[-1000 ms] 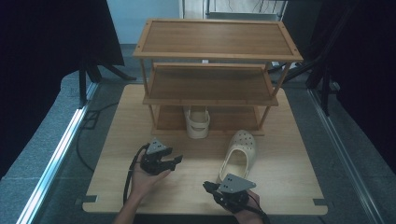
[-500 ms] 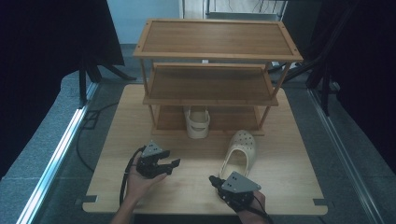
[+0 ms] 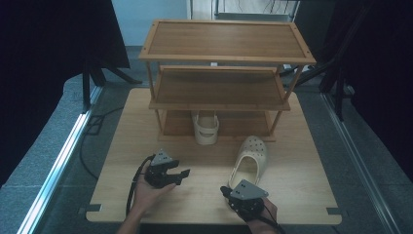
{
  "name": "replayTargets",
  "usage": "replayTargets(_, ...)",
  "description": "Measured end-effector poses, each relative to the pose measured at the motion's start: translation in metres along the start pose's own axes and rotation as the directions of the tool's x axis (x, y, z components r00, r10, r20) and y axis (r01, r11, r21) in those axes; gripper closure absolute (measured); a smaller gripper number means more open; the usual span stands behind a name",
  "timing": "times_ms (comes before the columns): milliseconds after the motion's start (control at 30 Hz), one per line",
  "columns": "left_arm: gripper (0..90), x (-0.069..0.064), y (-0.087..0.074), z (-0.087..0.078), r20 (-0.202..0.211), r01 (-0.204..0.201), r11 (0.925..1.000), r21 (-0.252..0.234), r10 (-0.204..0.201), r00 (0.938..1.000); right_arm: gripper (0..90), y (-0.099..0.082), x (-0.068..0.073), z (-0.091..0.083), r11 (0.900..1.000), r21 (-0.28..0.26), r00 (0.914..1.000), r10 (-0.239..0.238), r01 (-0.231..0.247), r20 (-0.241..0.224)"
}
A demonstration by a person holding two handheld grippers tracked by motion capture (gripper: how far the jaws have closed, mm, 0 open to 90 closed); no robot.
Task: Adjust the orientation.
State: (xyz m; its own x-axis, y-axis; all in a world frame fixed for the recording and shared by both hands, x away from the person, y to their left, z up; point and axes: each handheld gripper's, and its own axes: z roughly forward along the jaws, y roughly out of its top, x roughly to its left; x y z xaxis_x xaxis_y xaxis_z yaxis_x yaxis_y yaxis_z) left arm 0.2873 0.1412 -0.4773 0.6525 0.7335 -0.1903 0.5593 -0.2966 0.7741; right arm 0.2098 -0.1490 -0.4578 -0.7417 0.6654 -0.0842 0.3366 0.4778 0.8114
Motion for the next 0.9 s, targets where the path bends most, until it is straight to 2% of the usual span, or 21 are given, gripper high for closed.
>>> replayTargets(33,41.4,0.000,0.000,0.000,-0.001,0.000,1.0000,-0.001,0.000,1.0000,89.8,-0.004,-0.002,0.004,0.9998,0.021,1.0000,0.004,-0.004,0.003)
replayTargets(133,41.4,0.001,0.000,-0.001,-0.002,0.001,1.0000,-0.002,-0.001,1.0000,89.8,-0.006,-0.003,0.006,0.9993,0.036,0.9999,0.009,-0.009,0.011)
replayTargets(500,40.7,0.002,0.000,-0.002,-0.008,0.020,0.9998,0.003,-0.020,0.9998,90.0,-0.016,-0.010,0.001,0.9980,0.045,0.9990,0.045,-0.045,0.004)
replayTargets(700,40.7,0.002,-0.001,-0.001,-0.002,0.020,0.9998,0.007,-0.020,0.9998,90.0,-0.030,-0.016,-0.018,0.9964,0.033,0.9967,0.078,-0.079,0.024)
replayTargets(833,40.7,0.002,-0.001,0.001,0.012,0.030,0.9995,0.012,-0.030,0.9995,90.0,-0.047,-0.025,-0.038,0.9928,0.018,0.9909,0.117,-0.119,0.066)
replayTargets(900,40.8,0.002,-0.002,0.002,0.012,0.032,0.9994,0.014,-0.032,0.9994,90.0,-0.050,-0.028,-0.041,0.9914,0.018,0.9895,0.128,-0.130,0.067)
